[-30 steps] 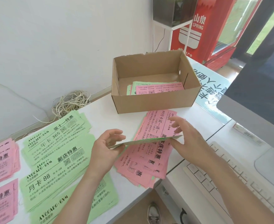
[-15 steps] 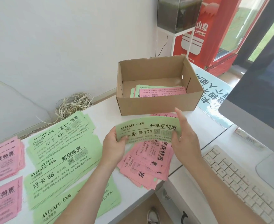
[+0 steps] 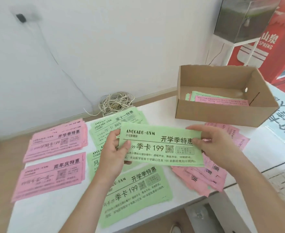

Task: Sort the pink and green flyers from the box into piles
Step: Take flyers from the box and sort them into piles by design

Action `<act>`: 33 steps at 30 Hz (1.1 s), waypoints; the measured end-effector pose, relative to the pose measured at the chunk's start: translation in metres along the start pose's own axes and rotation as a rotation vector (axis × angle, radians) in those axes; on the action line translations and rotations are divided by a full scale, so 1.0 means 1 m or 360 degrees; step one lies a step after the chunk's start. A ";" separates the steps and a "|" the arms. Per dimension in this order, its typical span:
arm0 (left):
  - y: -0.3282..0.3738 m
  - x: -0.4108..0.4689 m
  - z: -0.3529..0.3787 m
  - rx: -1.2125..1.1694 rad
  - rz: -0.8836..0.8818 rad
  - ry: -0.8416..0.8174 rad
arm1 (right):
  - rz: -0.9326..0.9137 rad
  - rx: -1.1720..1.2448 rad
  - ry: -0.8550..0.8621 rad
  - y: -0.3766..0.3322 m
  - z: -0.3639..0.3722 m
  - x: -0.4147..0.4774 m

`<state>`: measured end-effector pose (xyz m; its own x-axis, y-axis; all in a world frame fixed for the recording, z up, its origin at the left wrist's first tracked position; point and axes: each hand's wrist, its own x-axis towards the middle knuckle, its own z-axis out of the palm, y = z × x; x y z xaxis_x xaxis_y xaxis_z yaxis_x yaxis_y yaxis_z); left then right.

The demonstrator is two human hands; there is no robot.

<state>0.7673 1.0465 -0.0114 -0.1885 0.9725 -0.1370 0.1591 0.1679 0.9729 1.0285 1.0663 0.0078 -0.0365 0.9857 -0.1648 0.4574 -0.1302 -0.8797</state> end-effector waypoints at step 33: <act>-0.114 -0.051 -0.137 0.1431 0.0459 -0.0596 | 0.0415 0.0160 0.0515 -0.022 0.109 -0.048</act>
<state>0.6256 0.9552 -0.0899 0.2636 0.9573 -0.1188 0.8496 -0.1721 0.4986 0.9235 1.0097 -0.0132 0.3569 0.8991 -0.2534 0.3249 -0.3739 -0.8687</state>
